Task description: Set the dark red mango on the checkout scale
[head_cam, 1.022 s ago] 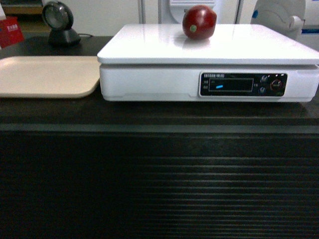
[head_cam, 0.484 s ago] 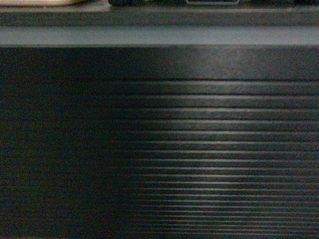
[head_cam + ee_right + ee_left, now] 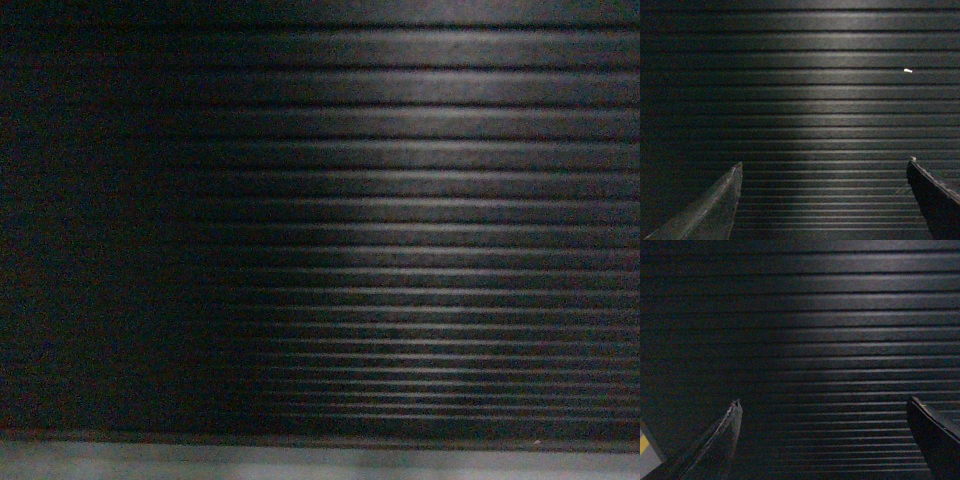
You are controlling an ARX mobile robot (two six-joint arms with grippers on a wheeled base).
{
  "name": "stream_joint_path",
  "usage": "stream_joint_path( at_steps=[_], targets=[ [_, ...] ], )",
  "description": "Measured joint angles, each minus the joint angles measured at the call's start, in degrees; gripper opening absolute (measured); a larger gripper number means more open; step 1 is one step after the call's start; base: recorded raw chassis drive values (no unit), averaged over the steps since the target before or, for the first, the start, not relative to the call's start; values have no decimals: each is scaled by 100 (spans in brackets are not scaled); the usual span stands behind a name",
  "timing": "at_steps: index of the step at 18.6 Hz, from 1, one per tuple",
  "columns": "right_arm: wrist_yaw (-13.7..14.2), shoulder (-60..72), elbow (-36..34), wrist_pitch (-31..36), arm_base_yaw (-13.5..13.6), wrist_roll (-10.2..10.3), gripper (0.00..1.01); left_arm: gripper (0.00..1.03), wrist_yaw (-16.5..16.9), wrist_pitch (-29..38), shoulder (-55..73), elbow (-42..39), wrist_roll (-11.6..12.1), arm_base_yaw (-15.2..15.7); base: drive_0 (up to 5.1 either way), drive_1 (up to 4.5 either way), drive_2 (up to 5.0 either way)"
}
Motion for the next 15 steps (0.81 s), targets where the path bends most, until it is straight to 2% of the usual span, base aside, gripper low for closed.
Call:
stream_joint_path(
  at_steps=[15],
  targets=[
    [4, 0, 0, -7, 0, 0, 98, 98, 7, -11, 0, 0, 2, 0, 0, 0, 0]
  ],
)
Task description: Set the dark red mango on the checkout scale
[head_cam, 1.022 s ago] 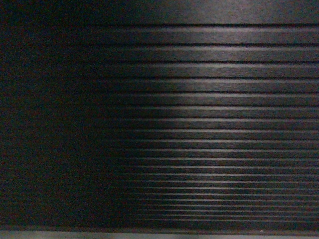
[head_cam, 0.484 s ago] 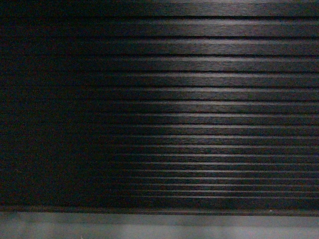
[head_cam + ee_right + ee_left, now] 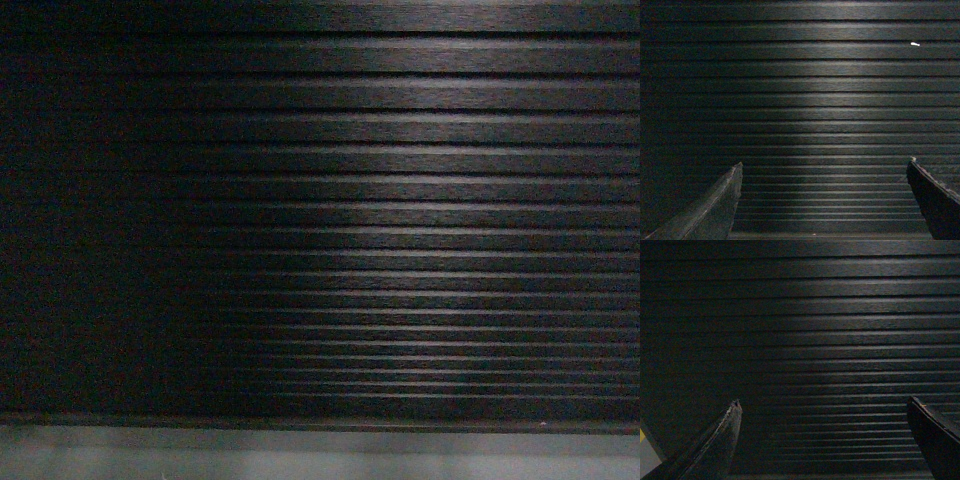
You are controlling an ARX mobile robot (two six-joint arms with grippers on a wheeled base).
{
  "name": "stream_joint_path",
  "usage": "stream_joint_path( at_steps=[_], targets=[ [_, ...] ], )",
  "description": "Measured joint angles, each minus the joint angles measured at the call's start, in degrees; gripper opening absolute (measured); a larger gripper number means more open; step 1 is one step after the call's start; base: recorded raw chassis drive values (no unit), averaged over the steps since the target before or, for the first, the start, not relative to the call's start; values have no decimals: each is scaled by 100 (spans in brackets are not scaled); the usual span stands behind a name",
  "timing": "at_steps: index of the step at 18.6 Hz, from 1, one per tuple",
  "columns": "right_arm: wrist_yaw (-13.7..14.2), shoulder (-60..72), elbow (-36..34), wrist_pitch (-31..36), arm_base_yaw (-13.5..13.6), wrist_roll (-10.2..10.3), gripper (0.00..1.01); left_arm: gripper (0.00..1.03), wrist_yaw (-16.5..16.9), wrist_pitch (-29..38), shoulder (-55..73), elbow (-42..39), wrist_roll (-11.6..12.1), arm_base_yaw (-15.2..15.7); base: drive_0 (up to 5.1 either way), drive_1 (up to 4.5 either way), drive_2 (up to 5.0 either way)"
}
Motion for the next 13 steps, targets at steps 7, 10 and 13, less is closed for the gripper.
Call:
stream_joint_path(
  at_steps=[7, 10, 13],
  targets=[
    [-2, 0, 0, 2, 0, 2, 98, 98, 0, 0, 0, 0, 0, 0, 0, 0, 0],
    [0, 0, 0, 2, 0, 2, 98, 98, 0, 0, 0, 0, 0, 0, 0, 0, 0],
    [0, 0, 0, 0, 0, 2, 98, 98, 0, 0, 0, 0, 0, 0, 0, 0, 0]
  ],
)
